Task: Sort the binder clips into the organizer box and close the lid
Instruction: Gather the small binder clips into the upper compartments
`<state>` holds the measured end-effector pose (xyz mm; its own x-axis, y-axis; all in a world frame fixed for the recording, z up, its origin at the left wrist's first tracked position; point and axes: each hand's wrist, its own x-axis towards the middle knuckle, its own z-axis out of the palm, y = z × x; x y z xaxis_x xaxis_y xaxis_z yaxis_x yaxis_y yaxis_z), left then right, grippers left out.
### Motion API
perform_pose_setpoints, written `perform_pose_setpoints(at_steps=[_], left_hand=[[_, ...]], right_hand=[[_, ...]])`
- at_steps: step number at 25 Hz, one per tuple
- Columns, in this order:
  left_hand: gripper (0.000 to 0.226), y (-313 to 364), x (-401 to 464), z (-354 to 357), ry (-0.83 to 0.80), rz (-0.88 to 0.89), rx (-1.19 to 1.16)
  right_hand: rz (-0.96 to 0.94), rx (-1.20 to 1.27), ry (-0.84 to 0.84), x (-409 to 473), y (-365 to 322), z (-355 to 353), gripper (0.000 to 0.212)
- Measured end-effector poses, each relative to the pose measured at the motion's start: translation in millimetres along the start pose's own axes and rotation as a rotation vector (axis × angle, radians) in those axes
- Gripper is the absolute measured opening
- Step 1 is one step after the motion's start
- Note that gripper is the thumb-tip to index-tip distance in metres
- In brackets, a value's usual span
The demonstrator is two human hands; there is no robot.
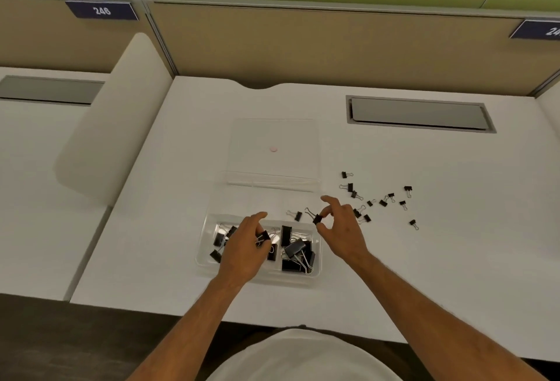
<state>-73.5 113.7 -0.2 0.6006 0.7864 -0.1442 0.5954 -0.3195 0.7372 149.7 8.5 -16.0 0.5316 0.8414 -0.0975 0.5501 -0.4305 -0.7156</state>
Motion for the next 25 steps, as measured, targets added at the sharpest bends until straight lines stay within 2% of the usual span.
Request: perform_pose_setpoints(at_steps=[9, 16, 21, 25], left_hand=[[0.057, -4, 12, -13, 0.044, -0.017, -0.026], [0.057, 2, 26, 0, -0.021, 0.007, 0.003], [0.053, 21, 68, 21, -0.065, 0.092, 0.169], [0.053, 39, 97, 43, -0.176, 0.119, 0.260]], right_hand=[[-0.027, -0.118, -0.059, 33, -1, 18, 0.068], [-0.031, -0.046, 0.085, 4, 18, 5, 0.062], [0.033, 0.019, 0.137, -23, 31, -10, 0.062], [0.067, 0.048, 0.173, -29, 38, -19, 0.062]])
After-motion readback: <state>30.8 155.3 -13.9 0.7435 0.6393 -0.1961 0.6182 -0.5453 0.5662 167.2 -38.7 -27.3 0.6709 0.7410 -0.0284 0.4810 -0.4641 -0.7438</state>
